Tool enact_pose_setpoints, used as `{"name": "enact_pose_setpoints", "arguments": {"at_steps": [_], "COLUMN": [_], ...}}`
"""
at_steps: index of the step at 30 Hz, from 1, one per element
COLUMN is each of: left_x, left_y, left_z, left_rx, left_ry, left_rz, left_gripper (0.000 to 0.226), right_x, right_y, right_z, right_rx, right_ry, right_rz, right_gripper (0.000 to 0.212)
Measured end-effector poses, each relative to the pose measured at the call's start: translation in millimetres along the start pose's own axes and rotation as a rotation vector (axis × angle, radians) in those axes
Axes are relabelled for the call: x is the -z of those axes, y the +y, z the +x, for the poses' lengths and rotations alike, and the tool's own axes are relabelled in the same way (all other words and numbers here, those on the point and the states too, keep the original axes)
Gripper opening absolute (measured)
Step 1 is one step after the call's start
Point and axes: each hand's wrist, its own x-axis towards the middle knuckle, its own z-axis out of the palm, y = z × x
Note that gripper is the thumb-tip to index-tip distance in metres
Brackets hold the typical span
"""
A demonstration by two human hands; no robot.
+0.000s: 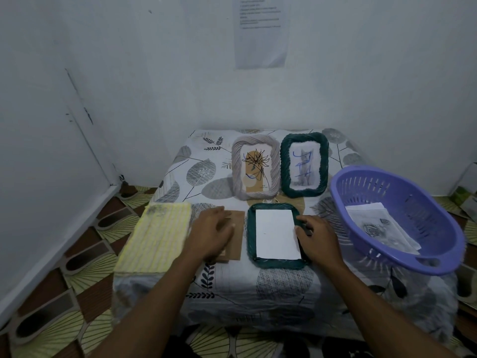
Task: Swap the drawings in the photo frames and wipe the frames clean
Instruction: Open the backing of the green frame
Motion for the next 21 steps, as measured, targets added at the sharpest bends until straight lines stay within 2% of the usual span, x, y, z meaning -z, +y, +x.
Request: {"name": "enact_pose_setpoints", "arguments": {"at_steps": [3,6,13,17,21], "left_x": [-9.4,-14.9,-6.9,6.0,4.9], "left_y": [-6.6,-10.5,-10.5,-15.3,-21.8], "left_z": [-4.3,-8.4,-7.5,-6.5,-10.0], "left_rx": [-0.028,-0.045,-0.072,-0.03,-0.023], "left_ry": [-0.106,-0.077,-0.013,0.04,-0.033], "left_rz": [0.072,0.126,0.157,0.172,0.244], "left_gripper": [0.055,0.061,0.046,0.058,0.061], "right_x": [-0.2,-0.1,-0.3,-1.4,-0.9], "right_y": [0.3,1.1,0.1,1.8,-0.4], "right_z": [-0.4,-0.4,-0.6,0.2,-0.5], "right_rx": [0.008,0.012,0.001,0.001,0.0], "right_ry": [-0.006,-0.012,-0.01,-0.015,-0.015], "right_rz": [-0.006,-0.024,-0.017,-0.024,-0.035], "right_gripper": [0.031,0.031,0.03,0.03,0.03]}}
